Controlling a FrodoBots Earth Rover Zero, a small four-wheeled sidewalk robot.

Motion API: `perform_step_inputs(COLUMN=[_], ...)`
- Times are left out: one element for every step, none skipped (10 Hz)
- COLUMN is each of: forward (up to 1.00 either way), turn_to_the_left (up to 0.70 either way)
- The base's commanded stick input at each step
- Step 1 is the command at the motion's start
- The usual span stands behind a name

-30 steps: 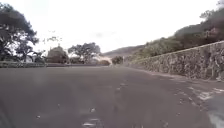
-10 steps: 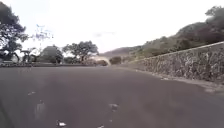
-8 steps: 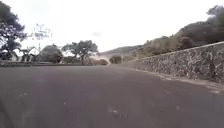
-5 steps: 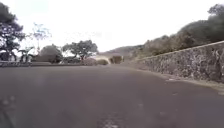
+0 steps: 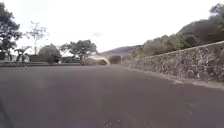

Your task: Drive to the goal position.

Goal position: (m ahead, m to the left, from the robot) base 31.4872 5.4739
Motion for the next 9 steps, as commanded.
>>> perform_step_inputs(forward=[1.0,1.0,1.0,1.0,1.0,1.0,1.0,1.0,1.0], turn_to_the_left=[0.0,0.0,0.0,0.0,0.0,0.0,0.0,0.0,0.0])
